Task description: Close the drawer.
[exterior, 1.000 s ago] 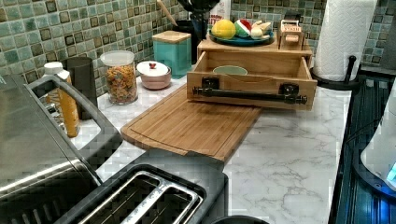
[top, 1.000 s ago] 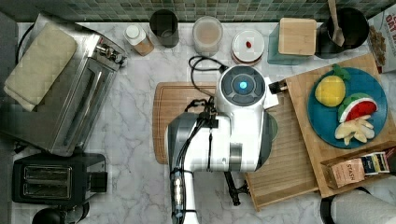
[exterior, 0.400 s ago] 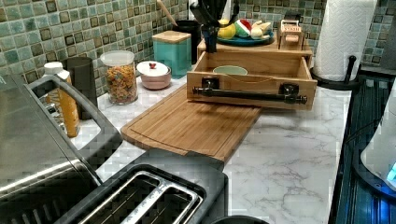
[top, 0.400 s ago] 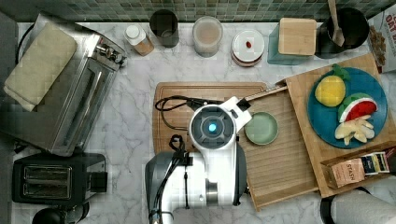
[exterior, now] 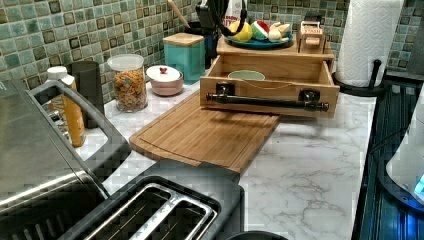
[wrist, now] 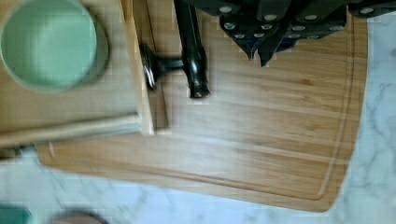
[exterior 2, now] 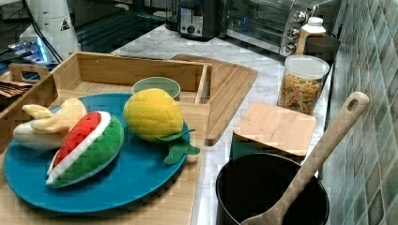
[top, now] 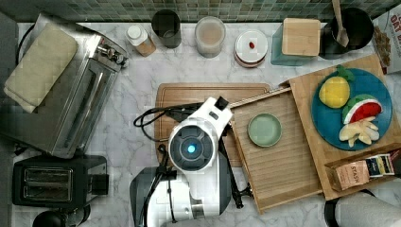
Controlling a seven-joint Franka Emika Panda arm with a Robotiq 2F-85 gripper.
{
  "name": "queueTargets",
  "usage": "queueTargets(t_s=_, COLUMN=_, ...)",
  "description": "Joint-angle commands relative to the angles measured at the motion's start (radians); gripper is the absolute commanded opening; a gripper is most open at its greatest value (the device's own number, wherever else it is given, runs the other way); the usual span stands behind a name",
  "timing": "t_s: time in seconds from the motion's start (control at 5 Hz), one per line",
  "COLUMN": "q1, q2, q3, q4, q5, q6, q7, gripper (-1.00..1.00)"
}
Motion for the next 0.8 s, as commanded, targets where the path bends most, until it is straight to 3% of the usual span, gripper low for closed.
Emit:
queueTargets(t_s=0.2, q1=0.048, q2=-0.017, q3=0.017, q4=-0.22, q5=-0.082, q6=0.009, q7=-0.126, gripper=-1.0)
queueTargets(t_s=0.6, q1=0.022, q2=-0.007, q3=0.004, q4=-0.352, q5=-0.162, q6=0.109, q7=-0.099, gripper=-1.0)
queueTargets(t_s=0.8, q1=0.026, q2=0.022, q3=-0.008, q4=-0.377, q5=-0.131, q6=0.127, q7=-0.128, gripper=-1.0)
